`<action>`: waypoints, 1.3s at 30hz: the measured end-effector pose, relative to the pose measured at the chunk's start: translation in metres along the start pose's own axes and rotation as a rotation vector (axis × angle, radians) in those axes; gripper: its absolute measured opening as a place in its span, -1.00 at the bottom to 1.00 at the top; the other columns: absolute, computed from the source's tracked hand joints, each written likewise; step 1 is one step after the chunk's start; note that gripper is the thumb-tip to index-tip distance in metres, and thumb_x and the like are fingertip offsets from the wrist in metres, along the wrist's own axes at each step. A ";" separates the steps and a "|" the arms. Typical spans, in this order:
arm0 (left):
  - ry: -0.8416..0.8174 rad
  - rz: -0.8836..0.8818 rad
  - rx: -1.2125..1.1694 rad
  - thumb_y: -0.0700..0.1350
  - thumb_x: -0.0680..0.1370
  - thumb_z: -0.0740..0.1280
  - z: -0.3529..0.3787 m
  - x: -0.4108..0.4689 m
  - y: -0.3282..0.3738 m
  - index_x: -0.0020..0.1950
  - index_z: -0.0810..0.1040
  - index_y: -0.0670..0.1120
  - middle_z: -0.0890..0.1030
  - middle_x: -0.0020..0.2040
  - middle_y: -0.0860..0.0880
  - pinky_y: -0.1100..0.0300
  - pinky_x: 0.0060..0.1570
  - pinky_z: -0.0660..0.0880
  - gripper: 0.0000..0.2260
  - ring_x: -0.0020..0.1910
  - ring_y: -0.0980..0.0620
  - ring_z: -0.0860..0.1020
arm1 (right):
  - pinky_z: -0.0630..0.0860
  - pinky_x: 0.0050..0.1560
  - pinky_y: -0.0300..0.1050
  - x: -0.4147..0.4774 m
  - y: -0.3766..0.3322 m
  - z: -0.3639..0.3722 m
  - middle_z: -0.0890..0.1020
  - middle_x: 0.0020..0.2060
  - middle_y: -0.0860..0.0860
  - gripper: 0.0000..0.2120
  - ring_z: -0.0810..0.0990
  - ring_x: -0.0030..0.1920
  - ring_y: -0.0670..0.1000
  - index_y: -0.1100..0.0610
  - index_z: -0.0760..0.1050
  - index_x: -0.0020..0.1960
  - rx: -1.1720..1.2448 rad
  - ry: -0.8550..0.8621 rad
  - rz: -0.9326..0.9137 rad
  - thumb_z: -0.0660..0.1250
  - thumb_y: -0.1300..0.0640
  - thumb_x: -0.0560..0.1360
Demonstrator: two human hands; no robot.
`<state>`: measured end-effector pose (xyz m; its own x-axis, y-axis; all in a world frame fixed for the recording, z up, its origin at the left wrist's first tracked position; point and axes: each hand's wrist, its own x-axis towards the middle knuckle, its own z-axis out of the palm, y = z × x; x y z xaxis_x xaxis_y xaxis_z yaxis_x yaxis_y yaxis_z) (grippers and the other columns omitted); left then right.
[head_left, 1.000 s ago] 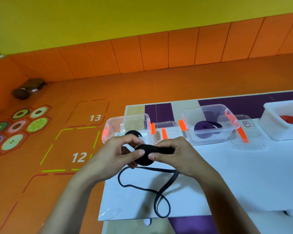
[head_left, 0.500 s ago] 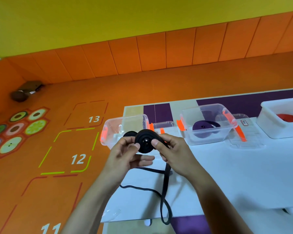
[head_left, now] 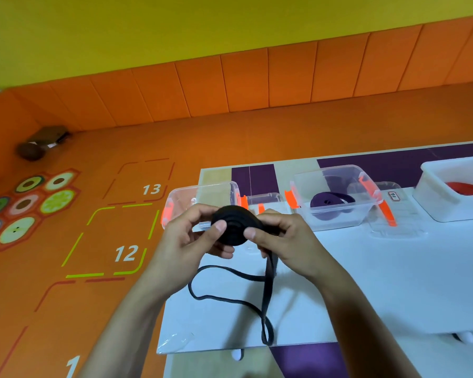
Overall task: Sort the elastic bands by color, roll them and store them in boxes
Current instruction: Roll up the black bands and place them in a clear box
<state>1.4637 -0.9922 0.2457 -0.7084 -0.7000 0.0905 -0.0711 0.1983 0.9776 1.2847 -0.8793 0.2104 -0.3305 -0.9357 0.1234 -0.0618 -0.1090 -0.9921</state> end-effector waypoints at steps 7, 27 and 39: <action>0.066 -0.131 -0.339 -0.22 0.67 0.20 0.018 0.000 -0.010 0.25 0.46 -0.24 0.64 0.18 -0.29 -0.02 -0.01 0.66 -0.81 0.01 -0.32 0.70 | 0.50 -0.21 -0.19 0.002 0.007 0.014 0.52 -0.39 0.01 -0.86 0.50 -0.33 -0.04 0.05 0.63 0.11 -0.013 0.041 0.033 0.31 0.07 0.66; -0.107 0.048 0.222 -0.14 0.65 0.27 -0.010 0.004 0.011 0.18 0.54 -0.17 0.66 -0.03 -0.07 0.06 -0.18 0.66 -0.84 -0.24 -0.16 0.71 | 0.66 -0.12 0.00 0.004 0.005 0.001 0.66 -0.17 -0.02 -0.77 0.63 -0.18 0.02 0.10 0.71 0.12 0.085 0.017 -0.025 0.47 0.07 0.49; -0.141 -0.086 0.381 -0.10 0.61 0.39 -0.008 -0.001 0.008 0.07 0.57 -0.02 0.64 -0.09 0.01 0.00 -0.26 0.63 -0.94 -0.33 -0.08 0.67 | 0.50 -0.22 -0.15 0.000 0.013 -0.005 0.63 -0.30 -0.04 -0.79 0.54 -0.32 -0.04 -0.05 0.70 0.18 -0.082 -0.100 0.069 0.43 0.13 0.58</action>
<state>1.4691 -0.9955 0.2554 -0.7760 -0.6294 -0.0412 -0.3700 0.4013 0.8379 1.2792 -0.8786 0.1977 -0.2418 -0.9692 0.0477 -0.1206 -0.0188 -0.9925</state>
